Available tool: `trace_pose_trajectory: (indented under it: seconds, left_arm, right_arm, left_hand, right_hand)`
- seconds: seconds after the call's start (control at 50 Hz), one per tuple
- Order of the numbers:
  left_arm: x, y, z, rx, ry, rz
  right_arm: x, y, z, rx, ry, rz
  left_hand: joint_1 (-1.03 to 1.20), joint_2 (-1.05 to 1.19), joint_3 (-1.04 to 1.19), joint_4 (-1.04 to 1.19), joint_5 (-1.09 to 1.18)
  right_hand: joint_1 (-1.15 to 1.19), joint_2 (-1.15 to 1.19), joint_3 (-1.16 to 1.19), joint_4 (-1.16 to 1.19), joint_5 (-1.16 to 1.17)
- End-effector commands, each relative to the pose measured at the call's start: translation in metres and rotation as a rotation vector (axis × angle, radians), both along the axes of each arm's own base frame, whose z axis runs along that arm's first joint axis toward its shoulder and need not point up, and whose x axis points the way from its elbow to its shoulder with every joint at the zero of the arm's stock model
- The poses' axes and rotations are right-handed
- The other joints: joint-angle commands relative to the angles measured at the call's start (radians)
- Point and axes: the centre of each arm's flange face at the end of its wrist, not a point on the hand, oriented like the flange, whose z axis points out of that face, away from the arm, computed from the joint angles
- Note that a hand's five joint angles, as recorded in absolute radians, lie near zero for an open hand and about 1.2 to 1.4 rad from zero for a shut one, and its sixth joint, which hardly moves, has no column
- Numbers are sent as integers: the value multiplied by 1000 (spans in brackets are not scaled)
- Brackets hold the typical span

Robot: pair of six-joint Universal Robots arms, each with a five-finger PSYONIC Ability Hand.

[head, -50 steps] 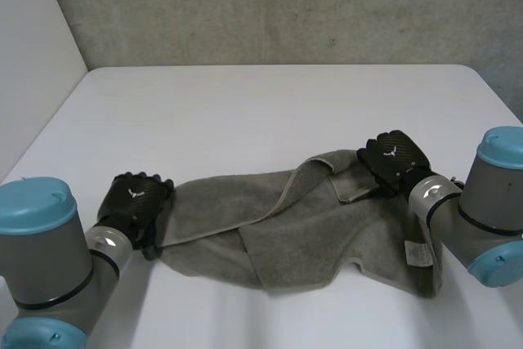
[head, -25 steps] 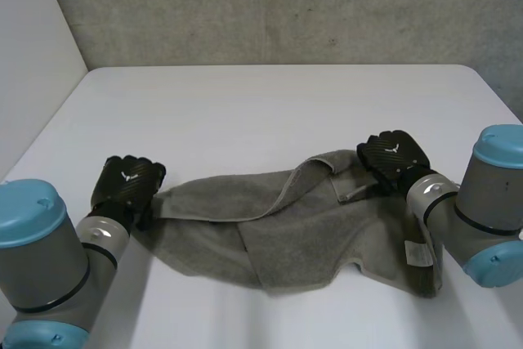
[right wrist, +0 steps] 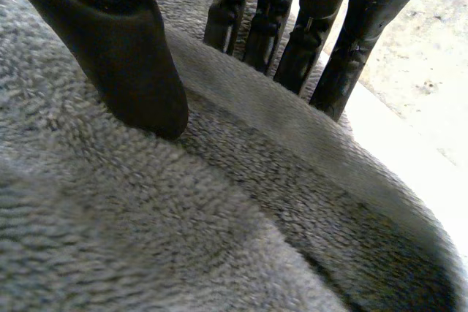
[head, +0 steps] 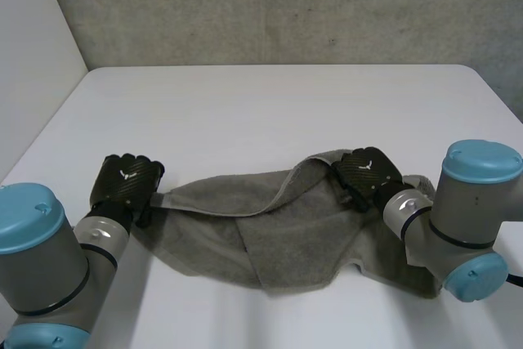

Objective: Fold the towel.

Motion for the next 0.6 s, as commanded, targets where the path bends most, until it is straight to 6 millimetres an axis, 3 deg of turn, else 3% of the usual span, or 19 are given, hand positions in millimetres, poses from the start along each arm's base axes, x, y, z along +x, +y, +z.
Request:
trace_pose_trajectory:
  seconds: [0.02,0.06,0.14,0.16,0.24,0.26,0.28,0.3,0.34,0.36,0.38,0.4,0.42,0.44,0.46,0.5,0.52,0.56,0.6]
  left_arm:
    - [0,0,0,1,0,0]
    - [0,0,0,1,0,0]
    - [0,0,0,1,0,0]
    - [0,0,0,0,-1,0]
    - [0,-1,7,-20,6,3]
    - [0,-1,7,-20,6,3]
    - [1,-3,15,-41,14,9]
    - [1,-3,15,-42,14,9]
    - [10,-9,54,-153,55,38]
    - [10,-10,54,-154,55,38]
    - [17,-12,72,-207,75,60]
    - [17,-12,73,-207,75,60]
    - [23,-13,89,-250,87,76]
    - [26,-11,108,-290,99,79]
    - [26,-11,108,-290,99,79]
    - [29,-4,139,-328,111,66]
    - [29,-4,139,-328,111,66]
    - [29,6,161,-326,118,30]
    - [29,6,161,-326,118,30]
  right_arm:
    - [2,4,-2,6,2,12]
    - [3,4,-1,3,0,12]
    - [2,2,-1,-6,-3,4]
    - [1,0,2,-13,-6,-2]
    - [1,-4,21,-57,-22,-15]
    - [-1,-6,42,-99,-51,-26]
    - [-1,-6,42,-100,-51,-26]
    - [-3,-6,66,-141,-94,-38]
    - [-9,0,116,-198,-190,-49]
    - [-9,1,116,-198,-191,-49]
    - [-14,4,136,-208,-210,-59]
    - [-20,6,154,-210,-208,-72]
    - [-20,6,154,-210,-208,-72]
    - [-27,9,171,-202,-200,-86]
    - [-27,9,171,-202,-200,-86]
    - [-51,7,203,-194,-167,-147]
    - [-51,7,203,-194,-167,-148]
    - [-74,8,224,-203,-77,-188]
    - [-82,11,230,-208,-12,-184]
  left_hand:
    - [-111,-113,-113,-109,-279]
    - [-94,-95,-96,-92,-261]
    - [129,128,128,132,-38]
    - [286,285,284,288,118]
    - [288,286,286,290,120]
    - [288,286,286,290,120]
    - [288,286,286,290,120]
    - [288,286,286,290,120]
    - [288,286,286,290,120]
    - [288,286,286,290,120]
    - [288,286,286,290,120]
    - [288,286,286,290,120]
    - [288,286,286,290,120]
    - [288,286,286,290,120]
    - [288,286,286,290,120]
    - [288,286,286,290,120]
    - [288,286,286,290,120]
    - [288,286,286,290,120]
    - [288,286,286,290,120]
  right_hand:
    - [6,7,5,6,7]
    - [39,39,37,38,39]
    - [456,457,455,456,457]
    - [458,458,456,457,458]
    - [458,458,456,457,458]
    - [458,458,456,457,458]
    - [458,458,456,457,458]
    - [458,458,456,457,458]
    - [458,458,456,457,458]
    - [458,458,456,457,458]
    - [458,458,456,457,458]
    - [458,458,456,457,458]
    - [458,458,456,457,458]
    - [458,458,456,457,458]
    - [458,458,456,457,458]
    - [458,458,456,457,458]
    - [458,458,456,457,458]
    - [458,458,456,457,458]
    - [458,458,456,457,458]
